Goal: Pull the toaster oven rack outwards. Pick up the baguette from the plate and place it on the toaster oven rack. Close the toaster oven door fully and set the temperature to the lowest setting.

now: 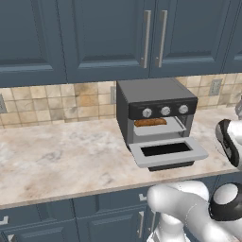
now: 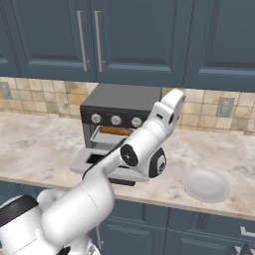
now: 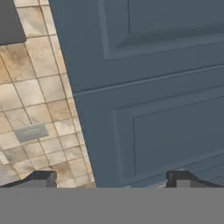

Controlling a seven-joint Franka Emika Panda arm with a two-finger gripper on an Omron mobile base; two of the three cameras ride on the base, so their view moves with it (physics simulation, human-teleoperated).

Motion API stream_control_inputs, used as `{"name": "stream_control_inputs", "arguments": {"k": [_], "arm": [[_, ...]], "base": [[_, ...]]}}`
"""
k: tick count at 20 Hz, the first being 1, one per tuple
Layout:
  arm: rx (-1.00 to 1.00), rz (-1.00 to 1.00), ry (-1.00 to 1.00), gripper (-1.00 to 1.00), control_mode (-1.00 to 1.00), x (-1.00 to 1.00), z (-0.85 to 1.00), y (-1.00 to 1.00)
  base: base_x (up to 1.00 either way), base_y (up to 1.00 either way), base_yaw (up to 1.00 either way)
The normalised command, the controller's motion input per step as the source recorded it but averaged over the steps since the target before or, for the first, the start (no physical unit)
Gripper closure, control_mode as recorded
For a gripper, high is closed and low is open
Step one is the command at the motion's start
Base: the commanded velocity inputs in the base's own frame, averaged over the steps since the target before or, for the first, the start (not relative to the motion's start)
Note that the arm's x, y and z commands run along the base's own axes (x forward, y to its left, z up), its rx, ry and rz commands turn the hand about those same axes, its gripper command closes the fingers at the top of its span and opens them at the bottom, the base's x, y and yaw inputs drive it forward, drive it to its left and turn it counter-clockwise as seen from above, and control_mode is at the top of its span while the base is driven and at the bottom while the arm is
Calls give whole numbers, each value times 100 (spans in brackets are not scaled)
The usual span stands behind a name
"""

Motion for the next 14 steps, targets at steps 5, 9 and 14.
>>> {"name": "stream_control_inputs", "arguments": {"k": [5, 9, 14], "arm": [[18, -5, 0, -100, -100, -21, 43, -27], [0, 0, 8, -100, -100, -35, 9, -32], [-3, 0, 6, -100, -100, -61, -7, -15]], "base": [[0, 0, 0], [0, 0, 0], [0, 0, 0]]}}
